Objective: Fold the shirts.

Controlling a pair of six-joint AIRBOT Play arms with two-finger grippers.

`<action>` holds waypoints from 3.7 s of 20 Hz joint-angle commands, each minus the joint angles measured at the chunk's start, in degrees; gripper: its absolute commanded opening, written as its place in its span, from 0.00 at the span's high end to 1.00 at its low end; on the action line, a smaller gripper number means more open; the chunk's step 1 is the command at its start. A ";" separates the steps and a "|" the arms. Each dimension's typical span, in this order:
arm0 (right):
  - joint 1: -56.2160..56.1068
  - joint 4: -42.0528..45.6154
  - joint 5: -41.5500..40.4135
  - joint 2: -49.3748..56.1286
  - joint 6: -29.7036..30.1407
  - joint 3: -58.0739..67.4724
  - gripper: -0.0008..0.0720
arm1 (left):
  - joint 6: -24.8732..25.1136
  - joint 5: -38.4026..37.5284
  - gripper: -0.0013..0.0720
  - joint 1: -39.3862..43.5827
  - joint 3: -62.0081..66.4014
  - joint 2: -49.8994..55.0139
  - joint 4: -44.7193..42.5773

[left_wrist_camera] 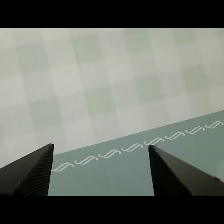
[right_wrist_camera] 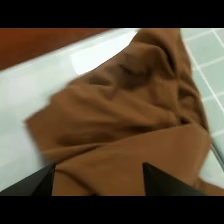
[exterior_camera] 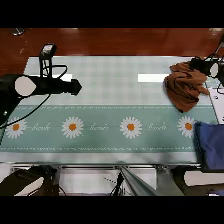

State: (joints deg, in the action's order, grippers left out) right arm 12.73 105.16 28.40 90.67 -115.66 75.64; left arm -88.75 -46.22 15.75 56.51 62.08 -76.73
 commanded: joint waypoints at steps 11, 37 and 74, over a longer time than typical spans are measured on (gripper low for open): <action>3.17 -20.39 24.81 16.48 18.97 12.76 0.75 | 1.09 -15.63 0.02 -5.79 0.31 -1.60 -6.47; -11.23 -69.59 49.03 -35.58 52.46 16.24 0.95 | 2.32 -11.37 0.02 -10.25 -17.73 -29.27 11.47; 3.76 -53.83 42.66 -49.90 39.19 -54.77 0.14 | 34.62 -17.81 0.92 -8.00 -29.83 2.23 53.83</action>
State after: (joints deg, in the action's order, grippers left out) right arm 18.22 51.46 68.20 41.19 -76.58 23.00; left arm -57.12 -64.42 7.03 25.19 60.38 -25.63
